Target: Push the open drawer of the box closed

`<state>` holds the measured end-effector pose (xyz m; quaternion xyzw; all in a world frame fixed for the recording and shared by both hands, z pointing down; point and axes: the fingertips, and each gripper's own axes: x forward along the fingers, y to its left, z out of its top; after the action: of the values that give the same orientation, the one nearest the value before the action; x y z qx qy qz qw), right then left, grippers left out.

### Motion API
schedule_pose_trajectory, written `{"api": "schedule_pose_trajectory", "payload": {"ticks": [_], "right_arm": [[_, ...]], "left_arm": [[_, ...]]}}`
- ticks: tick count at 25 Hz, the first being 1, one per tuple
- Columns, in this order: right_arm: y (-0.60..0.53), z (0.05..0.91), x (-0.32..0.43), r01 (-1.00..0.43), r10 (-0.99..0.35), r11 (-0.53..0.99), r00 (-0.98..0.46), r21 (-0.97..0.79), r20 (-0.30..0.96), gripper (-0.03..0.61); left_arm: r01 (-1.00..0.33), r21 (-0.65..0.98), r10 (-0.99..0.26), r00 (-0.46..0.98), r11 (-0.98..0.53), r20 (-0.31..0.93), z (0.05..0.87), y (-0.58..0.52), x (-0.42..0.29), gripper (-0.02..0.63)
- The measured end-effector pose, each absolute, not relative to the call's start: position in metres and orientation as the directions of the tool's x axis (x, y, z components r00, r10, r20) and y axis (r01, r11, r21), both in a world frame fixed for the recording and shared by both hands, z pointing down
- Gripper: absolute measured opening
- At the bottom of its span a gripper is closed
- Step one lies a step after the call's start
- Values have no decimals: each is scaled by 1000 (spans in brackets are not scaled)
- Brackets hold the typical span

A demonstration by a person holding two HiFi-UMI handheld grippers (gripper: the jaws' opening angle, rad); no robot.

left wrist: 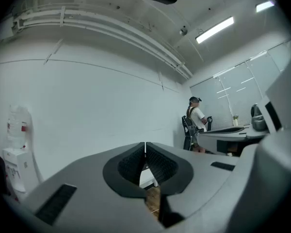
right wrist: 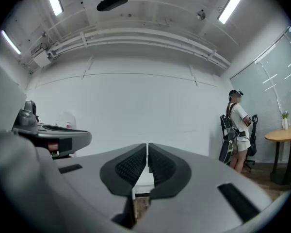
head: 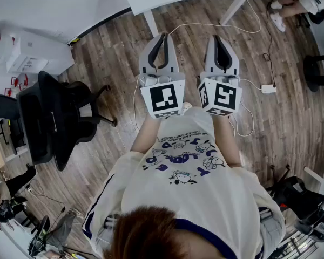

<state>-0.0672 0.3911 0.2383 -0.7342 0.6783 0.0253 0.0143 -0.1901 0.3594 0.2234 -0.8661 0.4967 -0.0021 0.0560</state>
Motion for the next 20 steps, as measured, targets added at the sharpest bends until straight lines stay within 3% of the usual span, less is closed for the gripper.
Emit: {"api": "schedule_pose_trajectory", "payload": {"ticks": [20], "right_arm": [[373,260,-48,-1000,-1000,22,-23,13,-18,32]], "left_arm": [[-883,-110,-886,462,-456,-36,237,351,-161,20]]}}
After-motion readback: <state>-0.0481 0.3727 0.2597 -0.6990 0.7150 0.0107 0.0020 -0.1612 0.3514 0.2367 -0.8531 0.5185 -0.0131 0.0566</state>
